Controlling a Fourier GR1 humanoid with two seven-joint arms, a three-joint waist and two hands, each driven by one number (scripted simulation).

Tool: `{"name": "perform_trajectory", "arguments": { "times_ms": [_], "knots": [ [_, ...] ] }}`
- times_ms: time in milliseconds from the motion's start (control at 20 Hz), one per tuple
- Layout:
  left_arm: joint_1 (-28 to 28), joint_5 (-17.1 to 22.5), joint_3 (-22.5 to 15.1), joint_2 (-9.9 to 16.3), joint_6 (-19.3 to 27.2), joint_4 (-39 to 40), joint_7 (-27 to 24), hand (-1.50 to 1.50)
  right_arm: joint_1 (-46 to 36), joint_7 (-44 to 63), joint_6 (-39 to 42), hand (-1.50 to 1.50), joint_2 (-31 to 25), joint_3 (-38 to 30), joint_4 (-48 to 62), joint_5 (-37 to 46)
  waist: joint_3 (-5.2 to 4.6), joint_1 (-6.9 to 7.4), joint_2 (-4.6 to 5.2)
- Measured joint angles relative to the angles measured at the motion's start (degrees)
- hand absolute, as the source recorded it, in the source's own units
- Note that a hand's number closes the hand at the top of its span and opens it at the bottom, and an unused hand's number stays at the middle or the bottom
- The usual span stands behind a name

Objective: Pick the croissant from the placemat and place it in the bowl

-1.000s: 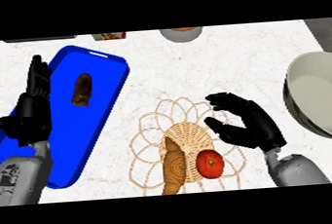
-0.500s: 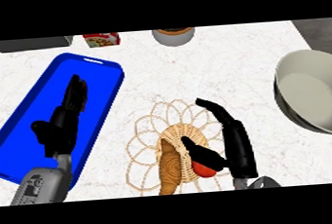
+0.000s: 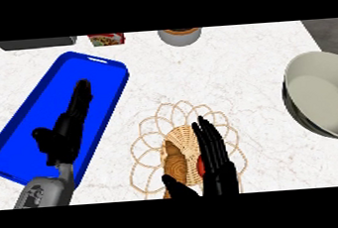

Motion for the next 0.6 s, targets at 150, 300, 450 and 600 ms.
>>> {"name": "perform_trajectory", "arguments": {
  "times_ms": [150,300,450,600],
  "knots": [
    [0.3,-0.2,-0.4,-0.4,0.2,-0.9,0.2,0.0,1.5,9.0,4.1,-1.5,0.4,1.2,-3.4,8.1,0.01,0.07,0.16],
    [0.1,-0.5,-0.7,-0.7,0.4,-1.2,0.8,0.0,1.9,18.7,10.0,-1.5,0.6,3.7,-7.5,14.0,0.05,0.38,0.35],
    [0.2,-1.0,-1.7,-1.3,0.6,-1.9,1.2,0.0,0.3,27.3,15.6,-1.5,-0.5,4.8,-7.8,17.1,0.11,1.05,0.54],
    [0.3,-1.0,-2.0,-1.5,0.2,-2.5,1.4,0.0,-1.9,34.2,20.9,-1.5,-1.9,6.3,-8.0,17.9,0.16,1.72,0.76]
  ]
}}
